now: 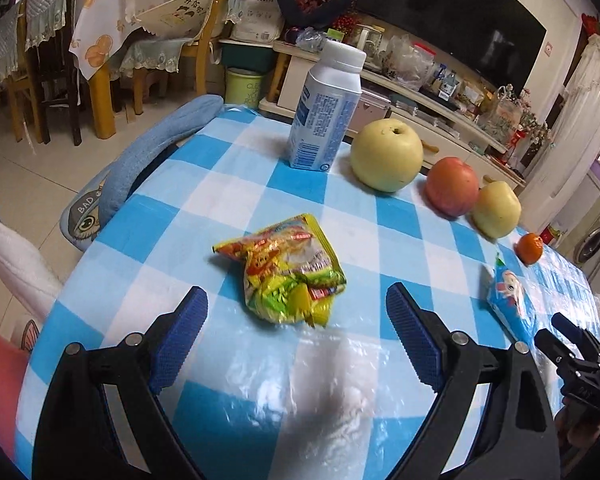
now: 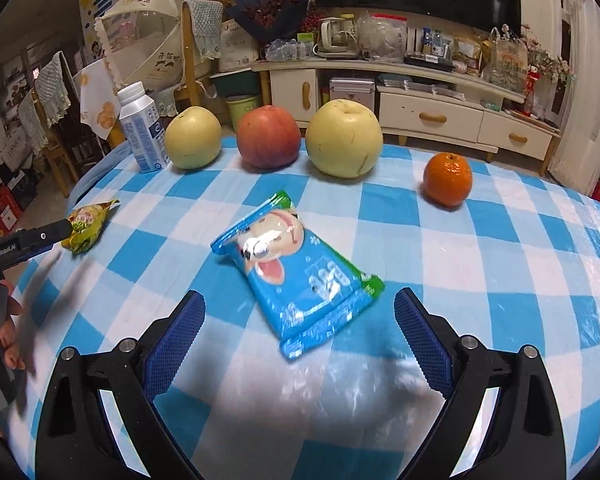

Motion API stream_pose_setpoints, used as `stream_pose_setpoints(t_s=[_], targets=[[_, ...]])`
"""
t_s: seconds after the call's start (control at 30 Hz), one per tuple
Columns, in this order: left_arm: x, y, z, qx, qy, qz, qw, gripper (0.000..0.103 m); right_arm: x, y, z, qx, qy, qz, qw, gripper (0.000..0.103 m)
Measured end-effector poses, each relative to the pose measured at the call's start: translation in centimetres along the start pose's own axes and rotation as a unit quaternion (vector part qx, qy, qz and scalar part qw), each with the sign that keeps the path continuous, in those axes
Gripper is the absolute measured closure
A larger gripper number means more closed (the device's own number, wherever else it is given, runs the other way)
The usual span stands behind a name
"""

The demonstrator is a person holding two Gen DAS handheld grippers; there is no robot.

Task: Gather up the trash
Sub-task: 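Grasp the yellow-green chip bag with left tool while right tool grasps the blue cartoon pack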

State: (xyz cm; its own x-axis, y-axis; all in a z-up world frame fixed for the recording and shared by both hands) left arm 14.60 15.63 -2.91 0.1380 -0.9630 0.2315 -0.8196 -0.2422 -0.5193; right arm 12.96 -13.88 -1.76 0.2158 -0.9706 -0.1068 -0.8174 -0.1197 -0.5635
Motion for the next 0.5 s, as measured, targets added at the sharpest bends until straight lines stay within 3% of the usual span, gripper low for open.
stream_pose_setpoints(t_s=[0.23, 0.43, 0.5], targets=[[-0.2, -1.4, 1.5, -0.006, -0.007, -0.004, 1.0000, 0.012, 0.2, -1.7, 2.1, -0.004, -0.003, -0.019, 1.000, 0.008], [-0.4, -1.8, 2.8, -0.013, -0.010, -0.007, 0.9998, 0.012, -0.4, -2.2, 3.9, -0.030, -0.041, -0.030, 0.998, 0.008], [-0.5, -1.9, 3.1, -0.013, -0.016, -0.007, 0.9998, 0.019, -0.8, -2.1, 4.4, -0.042, -0.038, -0.038, 0.998, 0.008]])
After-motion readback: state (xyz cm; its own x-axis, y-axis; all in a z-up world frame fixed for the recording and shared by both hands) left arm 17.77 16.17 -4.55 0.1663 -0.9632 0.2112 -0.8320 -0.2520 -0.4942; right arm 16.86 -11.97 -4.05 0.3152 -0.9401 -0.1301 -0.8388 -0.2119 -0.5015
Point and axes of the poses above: each gripper's, at about its wrist camera, not at the fingertips, and z roughly the way its jaws point, x to its right, y to its underside, the point moved 9 cm from there along z, roughly the way its jaws point, and after that the axes turned 10 degrees about -x, right-handed, at the moved point
